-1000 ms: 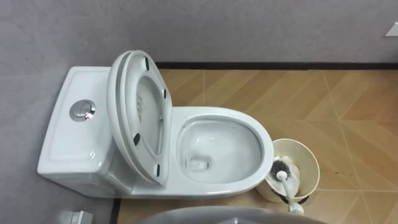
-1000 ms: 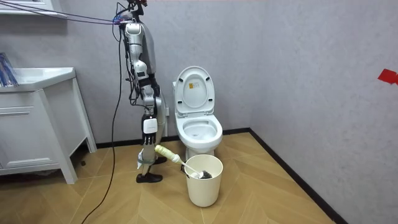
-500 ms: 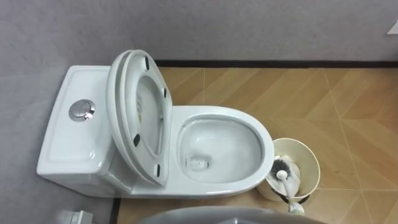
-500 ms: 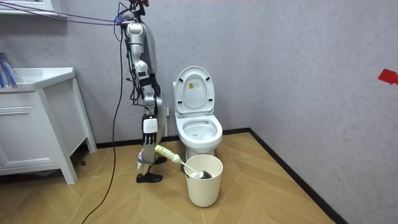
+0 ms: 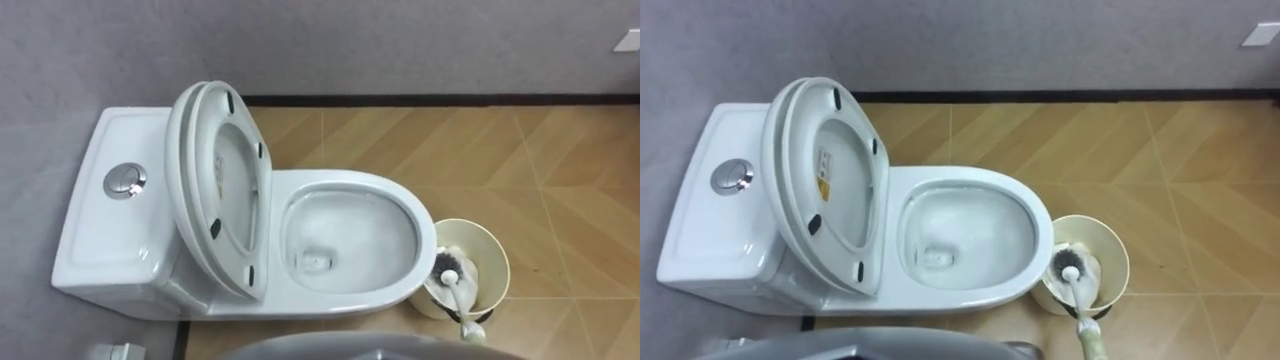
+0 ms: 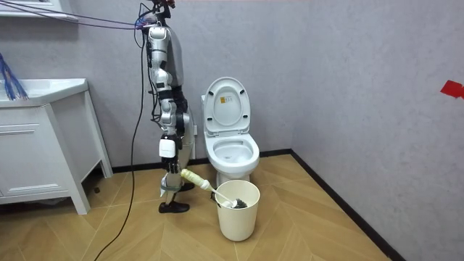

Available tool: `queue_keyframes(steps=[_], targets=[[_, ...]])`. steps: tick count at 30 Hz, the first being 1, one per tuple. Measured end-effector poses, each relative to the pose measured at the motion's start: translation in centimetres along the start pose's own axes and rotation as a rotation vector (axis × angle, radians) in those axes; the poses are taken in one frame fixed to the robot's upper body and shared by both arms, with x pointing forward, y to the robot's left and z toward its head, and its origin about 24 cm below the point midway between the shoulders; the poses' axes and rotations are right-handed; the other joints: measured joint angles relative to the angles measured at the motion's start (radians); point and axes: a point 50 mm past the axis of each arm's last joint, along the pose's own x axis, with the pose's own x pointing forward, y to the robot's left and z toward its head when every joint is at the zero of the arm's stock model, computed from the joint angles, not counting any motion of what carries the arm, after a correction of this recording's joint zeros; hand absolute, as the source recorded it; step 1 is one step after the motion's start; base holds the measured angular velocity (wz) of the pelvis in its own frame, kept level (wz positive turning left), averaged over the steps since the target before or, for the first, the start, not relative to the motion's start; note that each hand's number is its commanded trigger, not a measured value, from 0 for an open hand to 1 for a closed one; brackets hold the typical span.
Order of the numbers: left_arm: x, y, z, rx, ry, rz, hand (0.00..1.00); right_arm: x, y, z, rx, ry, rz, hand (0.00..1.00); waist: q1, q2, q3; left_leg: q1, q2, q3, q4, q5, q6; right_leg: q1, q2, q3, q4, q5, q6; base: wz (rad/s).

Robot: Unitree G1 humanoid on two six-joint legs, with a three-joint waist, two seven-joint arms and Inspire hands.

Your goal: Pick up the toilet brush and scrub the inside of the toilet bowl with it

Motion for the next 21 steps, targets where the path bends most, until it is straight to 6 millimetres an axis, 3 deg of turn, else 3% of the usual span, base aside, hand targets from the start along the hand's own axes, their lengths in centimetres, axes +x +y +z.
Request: queue_keyframes(steps=[5,9,16,21], targets=[[0.1,2.2,0.3,-0.015,-0.016,0.083,0.0,-0.2,-1.9,1.6,0.166,-0.031,-0.076,0.0,0.005,-0.027,-0.0003,-0.013,0.0,-0.003,0.007,0.0,0.0,-0.005,0.0,-0.008,-0.008,0.0,0.0,0.03],[0.1,3.6,0.5,-0.024,-0.038,0.126,0.0,-1.0,-2.7,5.7,0.218,-0.164,-0.123,0.0,0.009,-0.039,0.0016,-0.039,0.002,-0.003,0.015,-0.001,0.001,-0.029,0.002,-0.005,-0.006,0.006,-0.001,0.0],[0.0,3.7,2.7,-0.008,-0.133,0.153,0.0,-3.3,-1.6,12.3,0.229,-0.412,-0.159,0.0,0.015,-0.018,-0.0046,-0.138,0.012,-0.014,0.064,-0.003,0.004,-0.111,0.006,-0.027,0.028,0.015,-0.005,0.06],[-0.3,3.6,5.1,0.004,-0.216,0.154,0.0,-5.0,0.4,15.7,0.164,-0.528,-0.155,0.0,0.037,0.004,0.0007,-0.259,0.021,-0.018,0.122,0.0,0.008,-0.222,0.012,-0.042,0.079,0.021,-0.008,0.06]])
